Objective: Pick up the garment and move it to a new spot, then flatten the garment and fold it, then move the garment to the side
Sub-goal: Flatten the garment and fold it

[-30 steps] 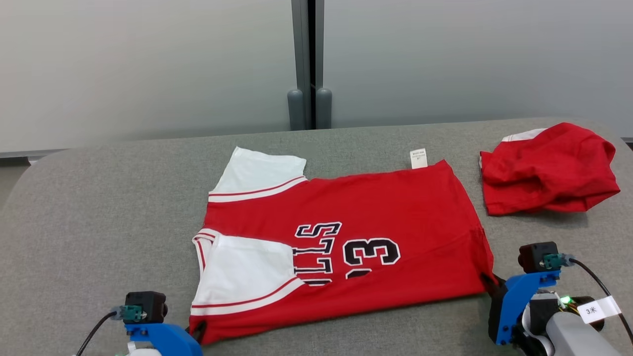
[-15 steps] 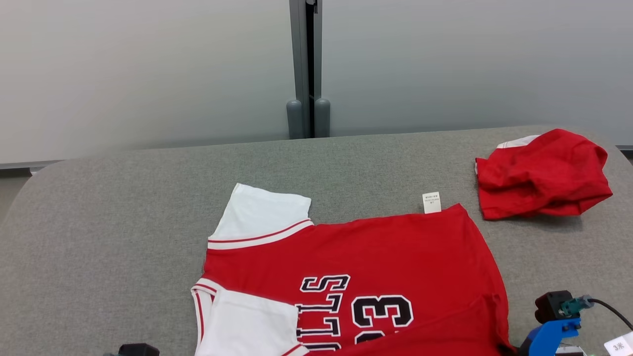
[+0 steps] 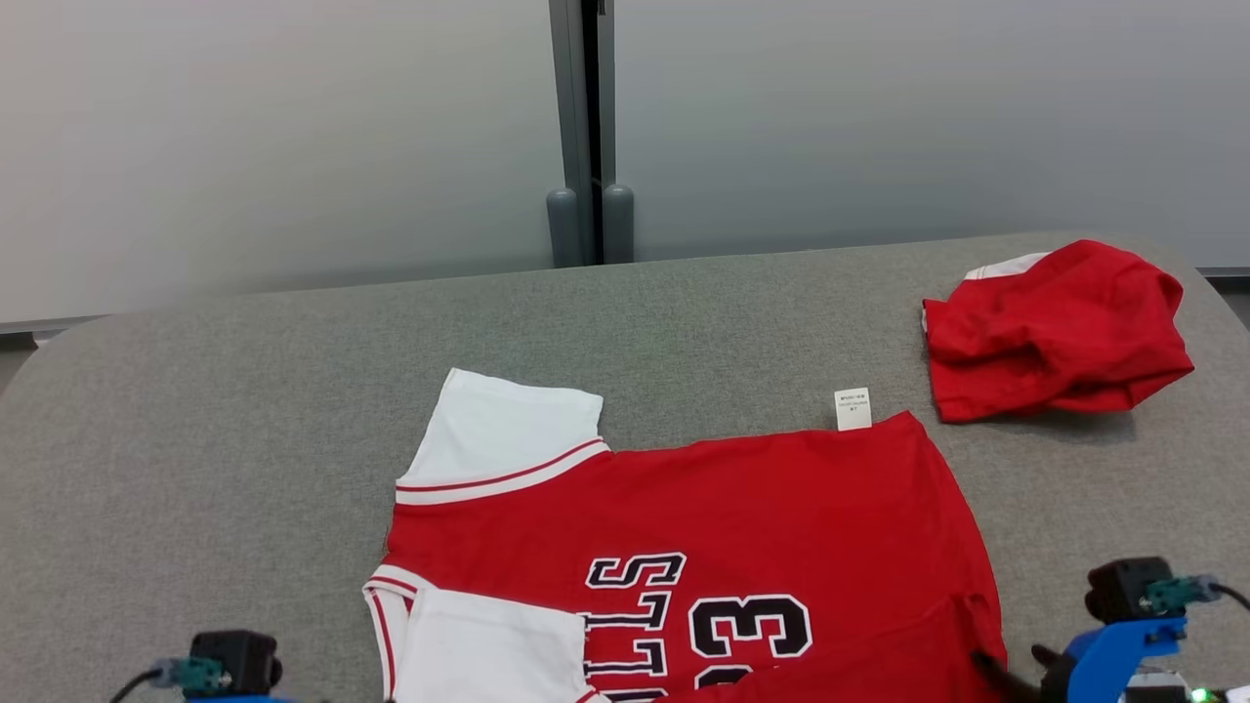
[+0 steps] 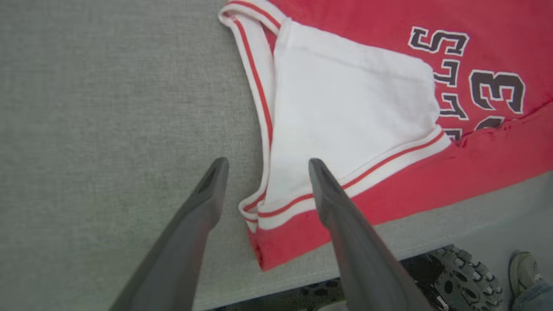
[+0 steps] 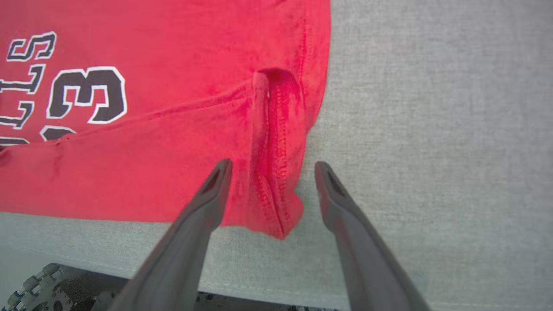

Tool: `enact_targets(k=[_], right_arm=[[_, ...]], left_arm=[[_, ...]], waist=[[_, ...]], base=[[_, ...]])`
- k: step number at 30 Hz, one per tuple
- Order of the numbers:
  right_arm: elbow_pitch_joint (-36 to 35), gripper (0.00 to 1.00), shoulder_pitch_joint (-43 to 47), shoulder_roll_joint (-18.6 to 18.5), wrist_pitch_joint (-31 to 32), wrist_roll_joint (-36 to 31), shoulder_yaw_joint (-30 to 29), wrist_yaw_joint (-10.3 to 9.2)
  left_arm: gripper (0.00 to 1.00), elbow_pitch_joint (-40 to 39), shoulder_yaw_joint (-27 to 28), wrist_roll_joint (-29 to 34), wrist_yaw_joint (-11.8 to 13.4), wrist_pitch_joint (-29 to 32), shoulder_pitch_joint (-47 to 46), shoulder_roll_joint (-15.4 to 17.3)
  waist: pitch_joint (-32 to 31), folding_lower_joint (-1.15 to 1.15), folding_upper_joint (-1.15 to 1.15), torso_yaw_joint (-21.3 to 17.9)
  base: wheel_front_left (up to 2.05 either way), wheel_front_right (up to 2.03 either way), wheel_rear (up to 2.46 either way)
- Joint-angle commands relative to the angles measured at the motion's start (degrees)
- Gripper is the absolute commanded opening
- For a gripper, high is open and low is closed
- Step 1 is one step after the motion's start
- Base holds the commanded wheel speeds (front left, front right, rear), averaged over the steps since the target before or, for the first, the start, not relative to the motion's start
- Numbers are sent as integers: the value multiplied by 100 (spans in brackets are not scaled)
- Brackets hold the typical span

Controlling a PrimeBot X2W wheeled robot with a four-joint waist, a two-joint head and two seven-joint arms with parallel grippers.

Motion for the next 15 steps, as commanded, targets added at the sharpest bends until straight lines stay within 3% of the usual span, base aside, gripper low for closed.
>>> enact_targets(k=[1, 7, 13, 15], right_arm=[[-269, 100, 30, 65, -71, -17, -145, -1], [-711, 100, -610, 261, -623, -97, -522, 0], [40, 100, -1697, 424, -1077, -227, -516, 0], [493, 100, -2089, 549, -1219, -163, -549, 0]], left_arm=[[100, -84, 112, 31, -64, -138, -179, 40], [100, -290, 397, 329, -273, -529, -1039, 151], [100, 118, 301, 441, -733, -200, -2380, 136], [100, 355, 220, 363, -930, -64, -2830, -16]], waist=[[29, 0, 0, -15], [335, 0, 0, -82], [777, 0, 0, -150], [911, 0, 0, -170]], base=[[0, 0, 0], [0, 0, 0], [0, 0, 0], [0, 0, 0]])
